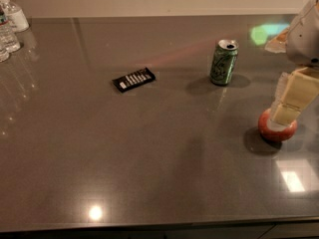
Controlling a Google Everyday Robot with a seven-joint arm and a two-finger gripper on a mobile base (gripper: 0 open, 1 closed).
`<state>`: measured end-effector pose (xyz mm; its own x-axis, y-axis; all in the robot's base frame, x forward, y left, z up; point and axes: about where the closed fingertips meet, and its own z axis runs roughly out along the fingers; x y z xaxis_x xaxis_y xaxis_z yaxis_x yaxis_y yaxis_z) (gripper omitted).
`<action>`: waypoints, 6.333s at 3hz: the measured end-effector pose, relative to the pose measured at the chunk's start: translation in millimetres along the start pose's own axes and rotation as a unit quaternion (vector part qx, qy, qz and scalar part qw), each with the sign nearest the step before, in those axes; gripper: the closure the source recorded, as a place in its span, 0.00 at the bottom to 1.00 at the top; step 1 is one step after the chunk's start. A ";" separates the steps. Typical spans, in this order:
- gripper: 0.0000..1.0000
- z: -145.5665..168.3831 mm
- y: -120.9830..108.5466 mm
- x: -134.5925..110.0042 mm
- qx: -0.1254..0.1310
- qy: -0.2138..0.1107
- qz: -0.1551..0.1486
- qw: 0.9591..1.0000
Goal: Pick rxbar chocolate
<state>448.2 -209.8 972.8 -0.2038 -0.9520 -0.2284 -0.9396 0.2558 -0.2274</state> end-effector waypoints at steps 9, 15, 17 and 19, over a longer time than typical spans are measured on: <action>0.00 169.7 -90.1 -191.5 -0.104 -0.095 -0.165 0.976; 0.00 232.2 -106.4 -266.3 -0.153 -0.073 -0.215 0.962; 0.41 238.3 -104.5 -270.1 -0.160 -0.066 -0.219 0.960; 0.87 233.5 -103.8 -271.0 -0.162 -0.068 -0.221 0.959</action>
Offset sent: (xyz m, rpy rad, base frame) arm 0.0668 0.0563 -0.0190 0.0695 -0.0098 0.1741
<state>665.1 60.9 837.2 0.2510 -0.9188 -0.3047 -0.9667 -0.2543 -0.0295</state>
